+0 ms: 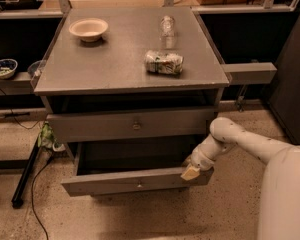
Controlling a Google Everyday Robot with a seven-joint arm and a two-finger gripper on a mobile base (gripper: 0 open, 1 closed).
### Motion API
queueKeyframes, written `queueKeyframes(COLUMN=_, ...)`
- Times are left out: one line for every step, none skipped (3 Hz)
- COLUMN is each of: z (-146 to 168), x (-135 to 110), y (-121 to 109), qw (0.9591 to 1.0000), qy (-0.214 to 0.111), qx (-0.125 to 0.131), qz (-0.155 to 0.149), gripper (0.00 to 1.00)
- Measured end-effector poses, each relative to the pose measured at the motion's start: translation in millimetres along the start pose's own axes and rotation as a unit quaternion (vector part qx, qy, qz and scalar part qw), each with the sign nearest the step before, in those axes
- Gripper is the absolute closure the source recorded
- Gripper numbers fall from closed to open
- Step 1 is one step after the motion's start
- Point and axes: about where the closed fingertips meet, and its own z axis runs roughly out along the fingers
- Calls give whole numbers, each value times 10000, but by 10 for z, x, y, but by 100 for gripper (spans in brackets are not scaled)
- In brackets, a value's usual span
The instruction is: Open middle drawer
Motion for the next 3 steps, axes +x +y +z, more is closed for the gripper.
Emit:
queueKeyframes(z=-25, x=21, y=27, qw=10000, qy=-37, qx=-46, qz=18, gripper=100)
queueKeyframes(z=-66, x=-2, y=57, qw=9999, qy=-90, qx=-100, qz=-13, gripper=100)
queueKeyframes(z=-115, x=-28, y=88, qw=9998, qy=-149, qx=-158, qz=-43, gripper=100)
